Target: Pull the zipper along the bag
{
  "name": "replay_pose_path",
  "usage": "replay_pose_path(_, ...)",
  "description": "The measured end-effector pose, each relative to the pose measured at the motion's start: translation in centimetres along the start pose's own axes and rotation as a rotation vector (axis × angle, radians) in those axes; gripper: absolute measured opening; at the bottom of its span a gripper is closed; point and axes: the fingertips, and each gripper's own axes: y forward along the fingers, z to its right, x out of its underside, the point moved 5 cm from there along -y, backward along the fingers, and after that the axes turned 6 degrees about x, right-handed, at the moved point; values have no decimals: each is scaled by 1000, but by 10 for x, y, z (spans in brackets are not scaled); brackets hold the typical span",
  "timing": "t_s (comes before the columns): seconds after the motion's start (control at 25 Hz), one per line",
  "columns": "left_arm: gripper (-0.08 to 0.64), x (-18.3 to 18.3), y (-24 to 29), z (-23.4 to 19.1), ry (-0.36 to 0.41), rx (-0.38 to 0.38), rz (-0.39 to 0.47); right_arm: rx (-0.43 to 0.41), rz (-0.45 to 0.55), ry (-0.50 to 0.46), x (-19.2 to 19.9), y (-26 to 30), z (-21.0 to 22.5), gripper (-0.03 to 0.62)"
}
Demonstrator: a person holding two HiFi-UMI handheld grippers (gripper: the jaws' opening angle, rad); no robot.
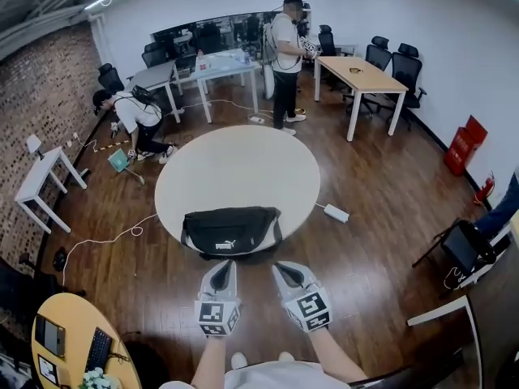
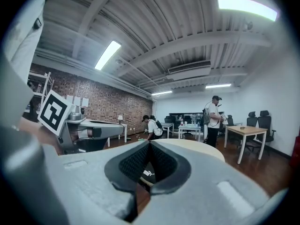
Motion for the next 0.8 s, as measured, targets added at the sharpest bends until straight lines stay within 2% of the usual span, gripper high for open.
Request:
replay_pose_path(0.2, 17, -20, -38, 3, 42, -8, 44, 35, 55, -107, -31, -10, -26, -9)
replay_pose_path(0.4, 17, -32, -77, -18, 82, -31, 75, 10, 103, -122, -52, -1, -66, -8)
replay_pose_path(0.56, 17, -32, -98, -41, 72, -53, 74, -13, 92, -134, -52, 9, -98, -9)
replay_pose_path(0.8, 17, -32, -109, -60, 68, -48, 82, -2, 76, -156, -54, 16, -117, -9)
